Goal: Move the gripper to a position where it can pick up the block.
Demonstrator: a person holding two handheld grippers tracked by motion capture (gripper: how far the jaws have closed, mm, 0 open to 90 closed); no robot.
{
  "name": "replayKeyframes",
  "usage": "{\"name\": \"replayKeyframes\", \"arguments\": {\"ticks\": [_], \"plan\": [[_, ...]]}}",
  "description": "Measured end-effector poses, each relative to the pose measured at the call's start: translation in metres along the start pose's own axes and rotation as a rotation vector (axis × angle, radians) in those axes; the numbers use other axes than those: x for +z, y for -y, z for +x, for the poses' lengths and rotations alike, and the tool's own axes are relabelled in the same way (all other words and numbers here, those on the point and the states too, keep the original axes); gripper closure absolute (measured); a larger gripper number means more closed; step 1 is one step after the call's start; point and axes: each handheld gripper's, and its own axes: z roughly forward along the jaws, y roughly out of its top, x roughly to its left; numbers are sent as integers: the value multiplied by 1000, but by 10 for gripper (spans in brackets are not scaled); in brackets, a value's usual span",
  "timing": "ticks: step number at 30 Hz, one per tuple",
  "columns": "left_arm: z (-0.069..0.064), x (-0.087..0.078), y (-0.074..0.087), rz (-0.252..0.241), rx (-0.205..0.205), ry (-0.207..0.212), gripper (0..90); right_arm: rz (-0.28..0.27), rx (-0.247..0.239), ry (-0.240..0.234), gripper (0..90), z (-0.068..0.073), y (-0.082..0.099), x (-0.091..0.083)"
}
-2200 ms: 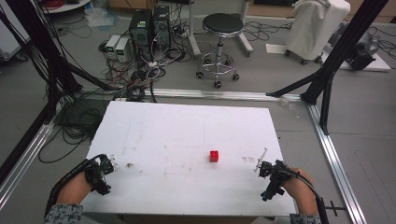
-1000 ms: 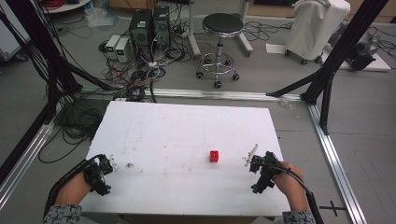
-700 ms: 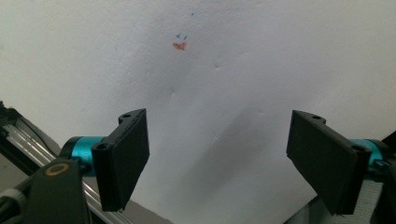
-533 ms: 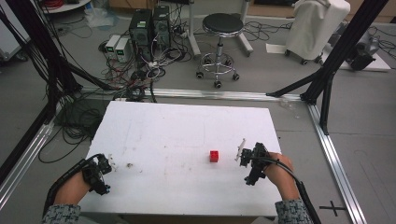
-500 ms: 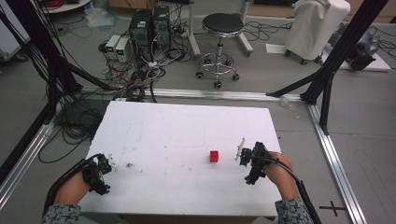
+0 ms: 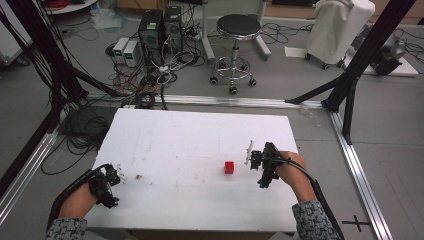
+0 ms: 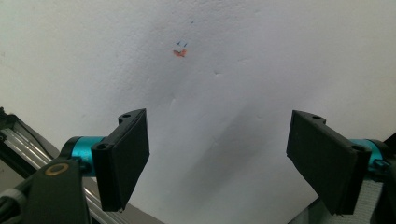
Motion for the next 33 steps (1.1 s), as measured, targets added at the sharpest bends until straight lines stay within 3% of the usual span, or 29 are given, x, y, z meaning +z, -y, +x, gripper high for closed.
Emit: {"name": "replayKeyframes", "arguments": {"ticks": [11, 20, 33], "plan": [[0, 0, 0, -1, 4, 4, 215, -23, -74, -41, 12, -17, -23, -5], [1, 2, 0, 2, -1, 7, 215, -41, -146, -67, 12, -28, -43, 3], [3, 2, 2, -6, -8, 10, 215, -54, -216, -104, 12, -31, -82, 19]]}}
